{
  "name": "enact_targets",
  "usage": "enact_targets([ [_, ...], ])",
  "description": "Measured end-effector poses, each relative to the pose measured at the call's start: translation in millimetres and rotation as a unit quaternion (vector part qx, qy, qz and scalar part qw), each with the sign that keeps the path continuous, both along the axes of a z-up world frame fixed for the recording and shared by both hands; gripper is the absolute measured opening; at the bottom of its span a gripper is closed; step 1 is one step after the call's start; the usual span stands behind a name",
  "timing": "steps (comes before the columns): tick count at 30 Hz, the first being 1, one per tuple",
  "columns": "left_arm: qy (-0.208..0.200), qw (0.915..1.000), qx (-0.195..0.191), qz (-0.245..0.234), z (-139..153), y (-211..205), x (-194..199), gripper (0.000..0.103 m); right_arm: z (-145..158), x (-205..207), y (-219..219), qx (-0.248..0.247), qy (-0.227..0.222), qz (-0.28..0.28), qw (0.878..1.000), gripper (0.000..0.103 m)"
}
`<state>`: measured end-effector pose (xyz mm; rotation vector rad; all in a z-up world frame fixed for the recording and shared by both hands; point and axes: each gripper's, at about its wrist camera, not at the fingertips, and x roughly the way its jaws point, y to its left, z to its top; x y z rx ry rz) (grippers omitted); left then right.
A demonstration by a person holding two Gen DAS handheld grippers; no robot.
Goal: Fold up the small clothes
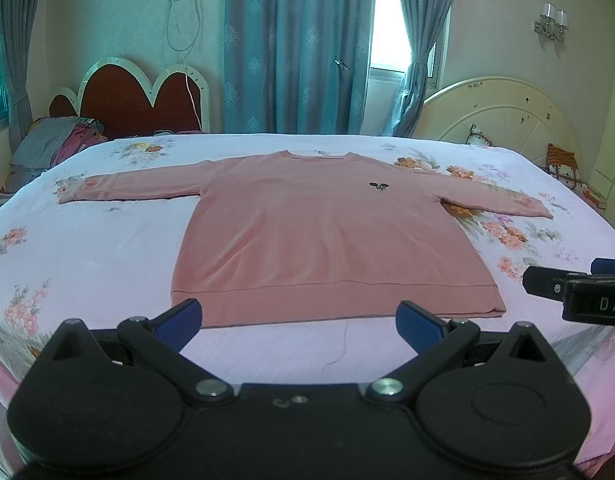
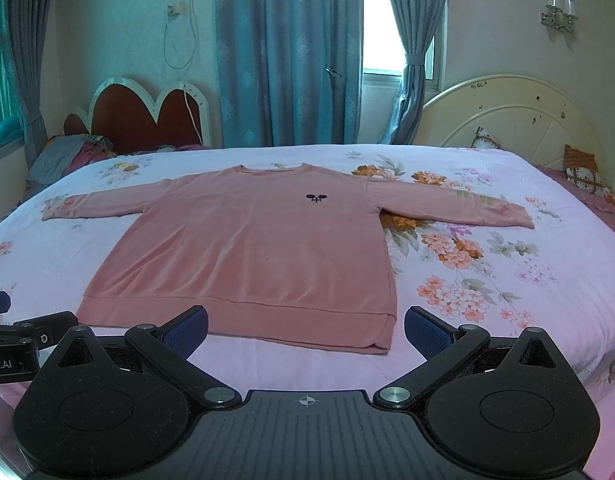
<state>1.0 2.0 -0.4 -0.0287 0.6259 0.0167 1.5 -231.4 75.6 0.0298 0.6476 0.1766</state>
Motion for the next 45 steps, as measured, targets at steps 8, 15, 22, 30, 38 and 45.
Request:
enact_targets([
  [8,0.000,1.0000,0.001,0.000,-0.2,-0.9,0.1,0.103,1.6,0.4,0.2,-0.001,-0.001,0.000,1.000,0.103],
  [15,0.000,1.0000,0.001,0.000,-0.4,-0.9,0.8,0.103,2.2,0.6,-0.1,-0.003,-0.002,0.002,1.000,0.103],
  [22,-0.001,1.0000,0.003,0.001,-1.2,-1.6,0.2,0.103,2.6,1.0,0.1,-0.003,-0.003,0.001,1.000,0.103],
  [30,-0.003,1.0000,0.004,0.001,0.3,-1.7,-0.1,0.103,6.2,1.1,1.5,-0.003,-0.003,0.001,1.000,0.103],
  [38,-0.003,1.0000,0.005,0.001,0.1,-1.8,-0.2,0.103,6.3,0.6,0.8,-0.003,-0.002,0.001,1.000,0.103],
  [45,-0.002,1.0000,0.006,0.001,-0.6,-2.1,0.0,0.103,6.5,1.9,-3.8,-0.002,0.000,0.000,1.000,0.103],
])
